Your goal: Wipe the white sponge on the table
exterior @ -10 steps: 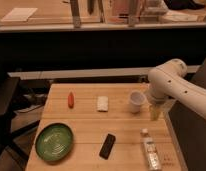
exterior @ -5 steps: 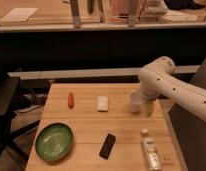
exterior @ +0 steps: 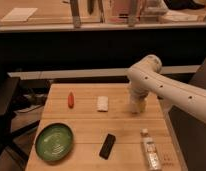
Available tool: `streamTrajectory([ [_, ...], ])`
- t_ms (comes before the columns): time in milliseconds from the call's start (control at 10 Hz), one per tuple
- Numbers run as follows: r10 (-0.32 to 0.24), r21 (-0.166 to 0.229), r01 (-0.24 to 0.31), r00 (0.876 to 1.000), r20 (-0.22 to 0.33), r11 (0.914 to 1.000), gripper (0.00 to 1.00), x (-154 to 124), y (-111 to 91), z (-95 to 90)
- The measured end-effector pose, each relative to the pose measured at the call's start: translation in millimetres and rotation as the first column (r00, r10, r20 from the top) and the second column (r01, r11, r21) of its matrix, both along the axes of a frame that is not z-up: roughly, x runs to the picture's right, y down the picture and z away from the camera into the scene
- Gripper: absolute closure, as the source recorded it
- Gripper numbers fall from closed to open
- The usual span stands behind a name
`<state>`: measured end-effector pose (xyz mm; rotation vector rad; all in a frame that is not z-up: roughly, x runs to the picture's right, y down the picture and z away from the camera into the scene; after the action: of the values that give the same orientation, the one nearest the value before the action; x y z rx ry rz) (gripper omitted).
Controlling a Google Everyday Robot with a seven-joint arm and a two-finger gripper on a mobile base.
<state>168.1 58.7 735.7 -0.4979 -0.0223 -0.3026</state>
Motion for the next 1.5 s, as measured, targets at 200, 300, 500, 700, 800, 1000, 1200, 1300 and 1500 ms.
streamTrajectory([
  [200, -0.034, 0.005, 0.034, 0.999, 0.022, 0.9994, 0.20, -8, -3, 6.0],
  [300, -0.043, 0.007, 0.042, 0.999, 0.028, 0.9991, 0.20, -11, -4, 8.9],
  [500, -0.071, 0.011, 0.070, 0.996, 0.056, 0.9975, 0.20, -26, -7, 19.6],
  [700, -0.087, 0.014, 0.086, 0.994, 0.071, 0.9962, 0.20, -32, -9, 24.5],
  [800, -0.101, 0.014, 0.101, 0.991, 0.084, 0.9948, 0.20, -37, -10, 28.7],
  [1000, -0.115, 0.012, 0.114, 0.988, 0.101, 0.9934, 0.20, -42, -11, 34.4],
  [1200, -0.139, 0.010, 0.138, 0.982, 0.128, 0.9903, 0.20, -57, -15, 43.1],
  [1300, -0.143, 0.008, 0.143, 0.981, 0.133, 0.9897, 0.20, -60, -15, 45.0],
  [1500, -0.159, -0.001, 0.161, 0.976, 0.150, 0.9870, 0.20, -62, -12, 55.2],
])
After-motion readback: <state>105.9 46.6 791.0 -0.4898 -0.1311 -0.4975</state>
